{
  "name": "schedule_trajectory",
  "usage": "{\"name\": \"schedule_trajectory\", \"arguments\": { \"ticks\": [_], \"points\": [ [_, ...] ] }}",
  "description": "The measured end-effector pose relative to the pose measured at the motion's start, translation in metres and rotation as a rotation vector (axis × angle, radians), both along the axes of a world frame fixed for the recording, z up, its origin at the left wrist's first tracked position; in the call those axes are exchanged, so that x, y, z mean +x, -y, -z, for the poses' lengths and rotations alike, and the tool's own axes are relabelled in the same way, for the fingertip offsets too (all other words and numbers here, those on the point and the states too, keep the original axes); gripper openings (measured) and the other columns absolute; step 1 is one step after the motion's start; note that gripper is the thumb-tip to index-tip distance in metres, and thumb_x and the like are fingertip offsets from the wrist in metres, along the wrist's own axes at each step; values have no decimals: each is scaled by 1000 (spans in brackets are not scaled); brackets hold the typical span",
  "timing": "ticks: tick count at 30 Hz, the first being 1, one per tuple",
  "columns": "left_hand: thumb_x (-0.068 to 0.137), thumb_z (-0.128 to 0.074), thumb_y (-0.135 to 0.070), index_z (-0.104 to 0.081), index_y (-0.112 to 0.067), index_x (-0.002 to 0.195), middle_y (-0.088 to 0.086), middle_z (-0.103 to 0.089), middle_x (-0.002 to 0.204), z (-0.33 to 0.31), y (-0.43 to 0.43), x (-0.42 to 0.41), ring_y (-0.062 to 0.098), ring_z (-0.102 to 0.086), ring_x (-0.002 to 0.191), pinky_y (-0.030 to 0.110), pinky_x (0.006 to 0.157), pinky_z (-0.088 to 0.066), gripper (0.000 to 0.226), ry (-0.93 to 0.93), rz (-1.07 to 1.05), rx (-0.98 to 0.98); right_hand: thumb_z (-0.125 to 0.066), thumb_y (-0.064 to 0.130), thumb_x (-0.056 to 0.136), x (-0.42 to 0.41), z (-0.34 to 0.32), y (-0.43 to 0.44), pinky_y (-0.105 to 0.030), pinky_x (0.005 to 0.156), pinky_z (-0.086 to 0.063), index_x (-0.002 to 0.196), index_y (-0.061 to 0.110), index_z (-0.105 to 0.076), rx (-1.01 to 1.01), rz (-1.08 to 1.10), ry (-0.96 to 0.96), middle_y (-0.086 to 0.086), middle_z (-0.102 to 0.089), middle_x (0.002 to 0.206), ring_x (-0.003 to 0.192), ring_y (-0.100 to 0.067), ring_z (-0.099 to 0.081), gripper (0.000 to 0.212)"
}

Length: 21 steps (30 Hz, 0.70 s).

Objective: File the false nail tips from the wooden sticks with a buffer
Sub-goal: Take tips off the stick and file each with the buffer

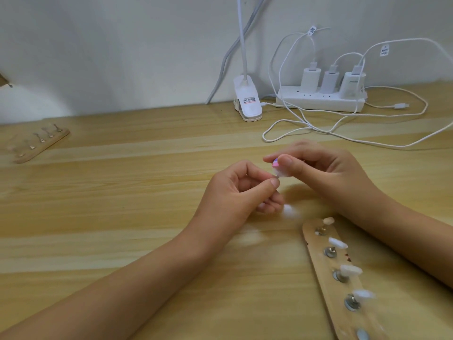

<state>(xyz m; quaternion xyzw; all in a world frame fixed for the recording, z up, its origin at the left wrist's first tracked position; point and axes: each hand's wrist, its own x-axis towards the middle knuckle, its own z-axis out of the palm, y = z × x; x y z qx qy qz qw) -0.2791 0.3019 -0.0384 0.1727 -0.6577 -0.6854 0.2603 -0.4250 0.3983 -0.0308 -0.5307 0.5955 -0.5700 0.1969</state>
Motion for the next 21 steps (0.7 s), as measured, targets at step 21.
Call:
{"name": "schedule_trajectory", "arguments": {
  "ticks": [21],
  "points": [
    [90, -64, -3, -60, -8, 82, 7, -71, 66, 3, 1, 1, 16, -67, 58, 19, 56, -52, 10, -35, -19, -11, -59, 24, 89, -3, 5, 1, -17, 77, -51, 98, 9, -71, -74, -25, 15, 2, -69, 81, 79, -6, -65, 21]
  ]
}}
